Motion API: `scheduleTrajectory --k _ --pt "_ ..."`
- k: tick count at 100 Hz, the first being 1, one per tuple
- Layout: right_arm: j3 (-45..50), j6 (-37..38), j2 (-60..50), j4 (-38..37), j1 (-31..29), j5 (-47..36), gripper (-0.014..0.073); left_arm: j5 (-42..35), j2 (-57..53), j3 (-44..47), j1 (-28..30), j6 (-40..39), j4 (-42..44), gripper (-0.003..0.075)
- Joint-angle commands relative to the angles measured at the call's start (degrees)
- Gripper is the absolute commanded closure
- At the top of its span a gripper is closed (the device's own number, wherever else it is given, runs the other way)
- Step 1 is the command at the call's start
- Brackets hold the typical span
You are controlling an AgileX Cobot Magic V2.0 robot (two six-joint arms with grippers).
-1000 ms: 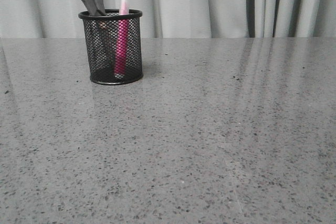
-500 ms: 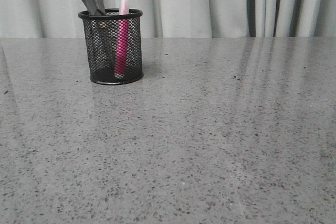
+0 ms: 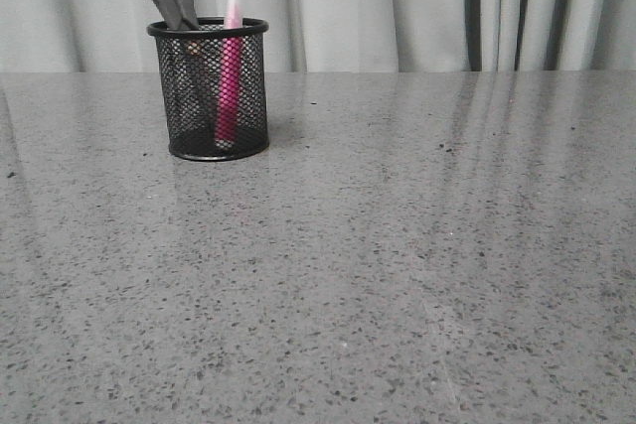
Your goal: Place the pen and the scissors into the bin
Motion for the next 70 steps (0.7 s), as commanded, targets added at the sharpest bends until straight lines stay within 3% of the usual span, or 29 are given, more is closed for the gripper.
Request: scheduleTrajectory --k 1,29,70 --pt "0.81 -1.72 0.9 3.03 -2.8 -0.91 0.0643 -2.78 -1.79 2.51 0.1 -0.54 -0.46 0.0739" --pt "0.81 -1.82 0.9 4.05 -6.42 7.71 0.0643 -2.78 -1.79 2.51 0.1 -0.54 -0.46 0.0739" --pt "0.84 -2.17 -2.43 4.2 -6.42 8.44 0.0643 -2.78 -1.79 2.51 0.1 -0.54 -0.46 0.0739"
